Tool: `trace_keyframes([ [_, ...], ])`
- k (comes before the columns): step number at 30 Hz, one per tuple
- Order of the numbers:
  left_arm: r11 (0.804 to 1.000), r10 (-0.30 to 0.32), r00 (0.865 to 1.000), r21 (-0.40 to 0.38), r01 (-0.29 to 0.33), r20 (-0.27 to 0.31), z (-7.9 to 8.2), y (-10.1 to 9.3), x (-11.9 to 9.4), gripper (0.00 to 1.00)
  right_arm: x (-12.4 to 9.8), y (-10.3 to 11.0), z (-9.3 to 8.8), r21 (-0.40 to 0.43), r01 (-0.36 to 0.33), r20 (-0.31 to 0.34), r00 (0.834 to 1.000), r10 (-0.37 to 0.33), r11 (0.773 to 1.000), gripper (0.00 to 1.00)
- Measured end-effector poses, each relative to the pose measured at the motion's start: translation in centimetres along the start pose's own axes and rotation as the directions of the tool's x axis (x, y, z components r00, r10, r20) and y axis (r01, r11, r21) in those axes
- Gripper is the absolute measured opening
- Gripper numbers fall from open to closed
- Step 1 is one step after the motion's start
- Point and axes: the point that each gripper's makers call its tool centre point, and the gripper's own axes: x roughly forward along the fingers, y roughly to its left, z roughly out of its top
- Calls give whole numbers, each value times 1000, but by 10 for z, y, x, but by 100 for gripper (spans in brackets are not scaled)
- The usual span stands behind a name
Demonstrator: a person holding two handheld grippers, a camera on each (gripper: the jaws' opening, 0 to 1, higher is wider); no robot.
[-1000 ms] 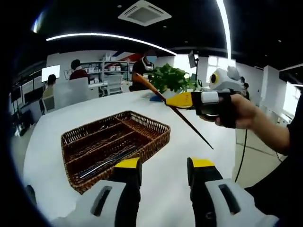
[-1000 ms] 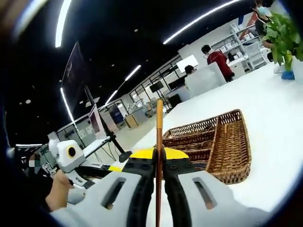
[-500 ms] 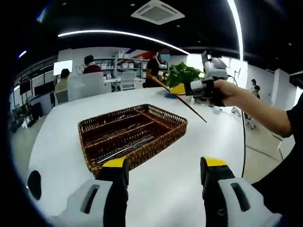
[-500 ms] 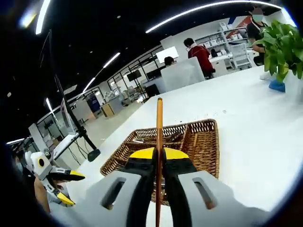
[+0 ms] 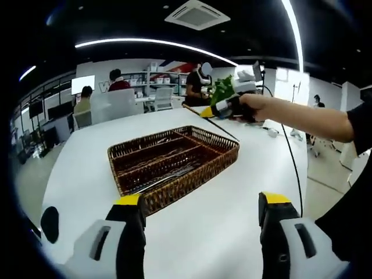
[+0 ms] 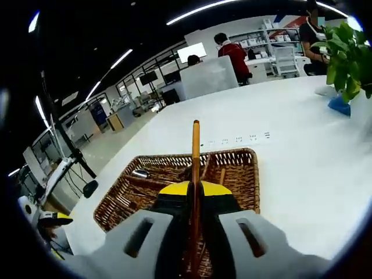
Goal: Arrange the knives, forks, and spoons in their matching storage slots by inserting each utensil handle-first until every utensil is classified and aligned in the correct compartment
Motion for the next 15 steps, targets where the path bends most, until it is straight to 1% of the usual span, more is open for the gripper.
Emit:
trace_keyframes([
  [3, 1000, -2, 1000, 3, 2, 10, 2, -1, -2, 90, 12, -7, -2, 13, 24, -17, 1000, -23, 1000, 4],
  [4, 1000, 0, 1000, 4, 0, 15, 3, 0, -2, 91, 16, -10, -4, 10, 34, -32, 999, -33, 999, 4],
  [6, 1000, 1, 1000, 2, -1, 23, 5, 2, -2, 93, 22, -13, -9, 15, 43, -41, 998, -42, 999, 4],
  [7, 1000, 5, 1000, 1, -5, 24, 5, 3, -2, 94, 26, -16, -14, 16, 50, -53, 997, -49, 999, 4],
  [9, 1000, 11, 1000, -1, -11, 24, 4, 6, -2, 96, 31, -19, -20, 31, 51, -62, 997, -49, 998, 4],
  [11, 1000, 16, 1000, -7, -16, 23, 3, 10, -2, 98, 33, -20, -24, 55, 54, -56, 997, -51, 997, 4],
  [15, 1000, 13, 1000, -7, -13, 20, 0, 9, -2, 99, 34, -25, -32, 53, 82, -65, 995, -79, 995, 4],
])
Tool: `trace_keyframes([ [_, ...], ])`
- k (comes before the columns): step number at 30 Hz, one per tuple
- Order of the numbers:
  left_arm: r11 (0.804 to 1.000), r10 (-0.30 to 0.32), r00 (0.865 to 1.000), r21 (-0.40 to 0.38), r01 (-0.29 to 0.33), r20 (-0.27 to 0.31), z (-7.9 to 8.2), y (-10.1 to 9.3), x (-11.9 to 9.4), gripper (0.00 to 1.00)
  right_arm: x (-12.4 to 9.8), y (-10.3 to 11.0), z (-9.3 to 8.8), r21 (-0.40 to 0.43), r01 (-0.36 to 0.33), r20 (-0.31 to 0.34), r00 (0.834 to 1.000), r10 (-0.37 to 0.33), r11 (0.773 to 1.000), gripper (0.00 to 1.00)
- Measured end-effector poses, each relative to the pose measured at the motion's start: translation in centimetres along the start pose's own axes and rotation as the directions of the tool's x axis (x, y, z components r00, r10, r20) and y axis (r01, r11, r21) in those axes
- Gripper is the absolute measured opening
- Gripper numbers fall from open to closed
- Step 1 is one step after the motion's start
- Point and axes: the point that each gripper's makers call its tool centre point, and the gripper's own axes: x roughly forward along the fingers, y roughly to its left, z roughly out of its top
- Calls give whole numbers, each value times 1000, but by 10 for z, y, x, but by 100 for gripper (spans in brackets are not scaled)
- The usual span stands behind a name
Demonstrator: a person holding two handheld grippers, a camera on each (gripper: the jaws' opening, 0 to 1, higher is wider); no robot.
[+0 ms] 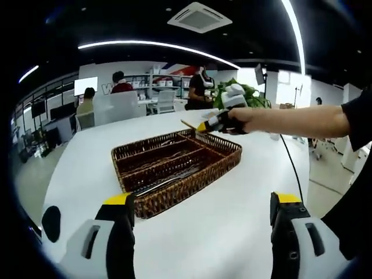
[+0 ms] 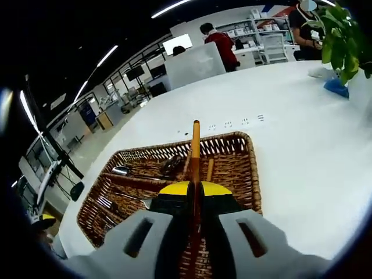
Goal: Arrange the knives, forks, and spoons in their matching storage slots by inserting each utensil handle-first until every utensil is classified and aligned in the correct compartment
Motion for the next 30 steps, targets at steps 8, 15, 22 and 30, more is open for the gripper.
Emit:
trace_keyframes([
  [8, 1000, -18, 1000, 3, 18, -7, -2, -6, 4, 99, 5, -7, -22, -95, 57, -45, 997, -62, 994, 4],
  [15, 999, -40, 999, 31, 40, -11, -1, -16, 2, 99, 12, -19, -32, -135, 136, -90, 985, -149, 981, 5],
  [22, 998, -50, 999, 46, 51, -19, 0, -19, 3, 99, 19, -23, -40, -170, 159, -135, 974, -182, 973, 5],
  [30, 998, -54, 998, 43, 55, -34, -4, -19, 4, 99, 21, -22, -36, -244, 155, -134, 972, -192, 957, 6],
])
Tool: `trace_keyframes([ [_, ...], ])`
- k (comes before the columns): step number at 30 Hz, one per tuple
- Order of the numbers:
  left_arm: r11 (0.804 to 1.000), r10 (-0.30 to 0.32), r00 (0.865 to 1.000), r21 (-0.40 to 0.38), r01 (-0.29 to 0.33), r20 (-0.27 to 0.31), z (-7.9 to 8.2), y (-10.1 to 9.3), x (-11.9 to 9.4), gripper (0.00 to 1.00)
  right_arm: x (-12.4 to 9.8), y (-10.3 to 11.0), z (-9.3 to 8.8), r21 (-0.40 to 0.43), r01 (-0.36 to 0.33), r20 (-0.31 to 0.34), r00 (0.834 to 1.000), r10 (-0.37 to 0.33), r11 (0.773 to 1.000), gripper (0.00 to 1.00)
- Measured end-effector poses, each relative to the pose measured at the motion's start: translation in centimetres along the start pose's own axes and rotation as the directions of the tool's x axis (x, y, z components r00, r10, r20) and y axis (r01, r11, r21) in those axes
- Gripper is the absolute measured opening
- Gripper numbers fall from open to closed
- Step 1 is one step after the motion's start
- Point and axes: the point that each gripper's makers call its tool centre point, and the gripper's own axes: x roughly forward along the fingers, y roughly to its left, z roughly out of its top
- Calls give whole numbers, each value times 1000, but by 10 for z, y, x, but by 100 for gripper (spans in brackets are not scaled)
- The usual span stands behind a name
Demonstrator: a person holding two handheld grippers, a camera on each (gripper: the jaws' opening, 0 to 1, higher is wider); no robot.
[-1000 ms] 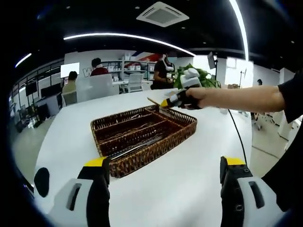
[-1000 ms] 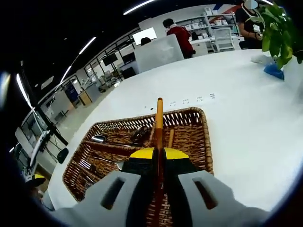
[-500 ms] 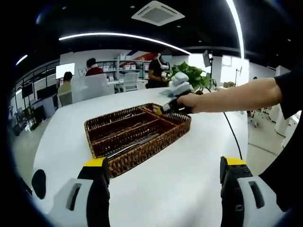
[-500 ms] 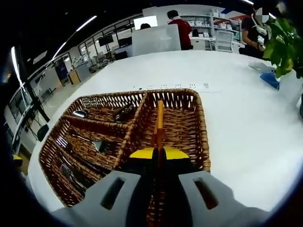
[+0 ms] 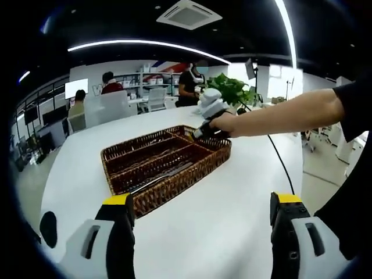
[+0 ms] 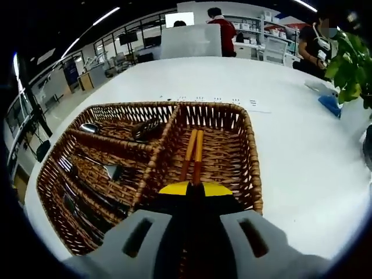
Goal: Arrange the knives, forks, and spoons in their matching storage slots by inserting each utensil handle-first until every utensil is classified and aligned in the correct compartment
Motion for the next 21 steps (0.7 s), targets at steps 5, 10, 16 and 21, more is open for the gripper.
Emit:
trace_keyframes([
  [5, 1000, 2, 1000, -2, -2, 2, 0, 2, 2, 99, -8, 1, 4, -122, 1, -9, 1000, -2, 993, 8],
  [10, 999, 17, 1000, -32, -16, 20, 1, 8, 3, 99, -26, 11, 7, -172, -39, 23, 999, 43, 984, 15],
  [16, 996, 60, 997, -65, -58, 37, 2, 17, 4, 99, -54, 22, 10, -199, -80, 85, 992, 98, 977, 27],
  [21, 994, 77, 996, -76, -73, 43, 1, 18, 4, 99, -71, 27, 3, -195, -120, 102, 985, 142, 973, 37],
])
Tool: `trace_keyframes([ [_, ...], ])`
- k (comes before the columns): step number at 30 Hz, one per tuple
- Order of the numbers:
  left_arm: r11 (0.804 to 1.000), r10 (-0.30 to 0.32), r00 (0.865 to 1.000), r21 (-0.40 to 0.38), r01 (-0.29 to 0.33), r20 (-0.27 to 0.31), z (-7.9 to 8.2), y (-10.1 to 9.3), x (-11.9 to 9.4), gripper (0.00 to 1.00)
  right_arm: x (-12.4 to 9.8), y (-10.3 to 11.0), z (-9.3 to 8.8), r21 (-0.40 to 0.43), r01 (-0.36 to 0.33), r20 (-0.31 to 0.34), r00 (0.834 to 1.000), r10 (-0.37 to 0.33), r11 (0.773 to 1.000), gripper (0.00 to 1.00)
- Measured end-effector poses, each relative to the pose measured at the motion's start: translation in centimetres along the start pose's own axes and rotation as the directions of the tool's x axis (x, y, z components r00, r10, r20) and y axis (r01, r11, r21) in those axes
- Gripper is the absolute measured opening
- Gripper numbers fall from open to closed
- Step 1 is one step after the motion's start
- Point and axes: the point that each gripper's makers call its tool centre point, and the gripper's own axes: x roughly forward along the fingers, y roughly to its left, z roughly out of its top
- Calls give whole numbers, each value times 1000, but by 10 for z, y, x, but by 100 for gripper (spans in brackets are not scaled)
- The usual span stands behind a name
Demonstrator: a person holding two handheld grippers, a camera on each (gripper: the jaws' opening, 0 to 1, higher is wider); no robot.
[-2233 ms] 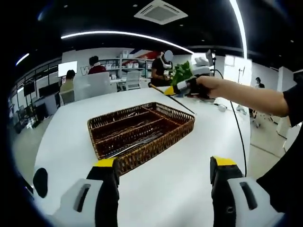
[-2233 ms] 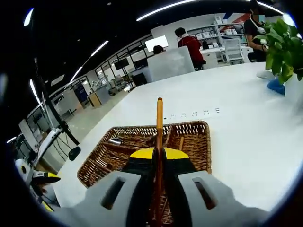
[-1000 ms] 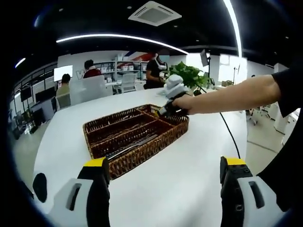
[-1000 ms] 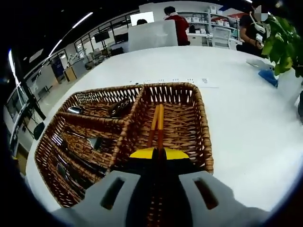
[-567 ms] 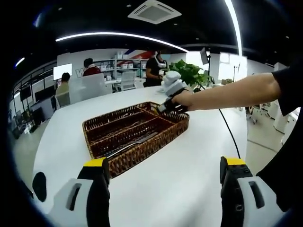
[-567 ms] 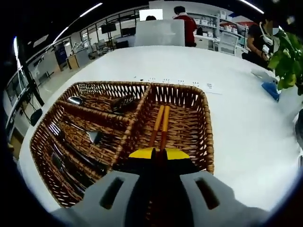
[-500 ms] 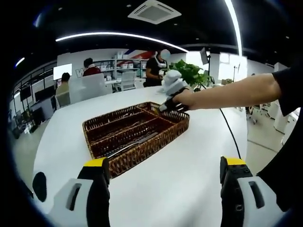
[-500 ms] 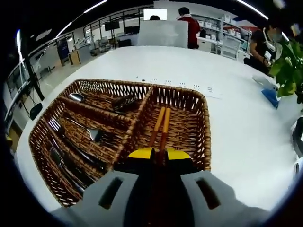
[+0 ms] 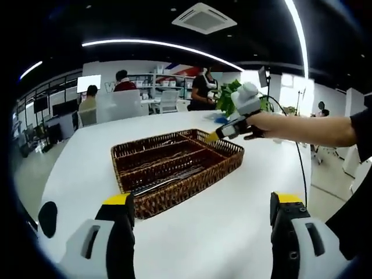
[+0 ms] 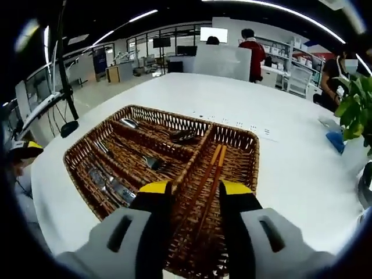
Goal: Arrange the knives, forks, and spoons in their matching storage slots by inserting each utensil handle-first until every utensil is classified and aligned in the correct compartment
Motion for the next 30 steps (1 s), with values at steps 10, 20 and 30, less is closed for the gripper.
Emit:
trace_keyframes([
  [10, 1000, 24, 1000, -3, -24, 5, 0, 6, -1, 99, -39, 20, -19, 0, -55, 66, 996, 55, 998, 55],
  [20, 999, 46, 999, 8, -46, 16, 10, 18, -9, 99, -86, 36, -31, -17, -65, 143, 988, 67, 998, 80],
  [30, 998, 66, 997, 6, -67, 29, 13, 28, -18, 99, -125, 44, -65, -55, -79, 123, 989, 85, 995, 99],
])
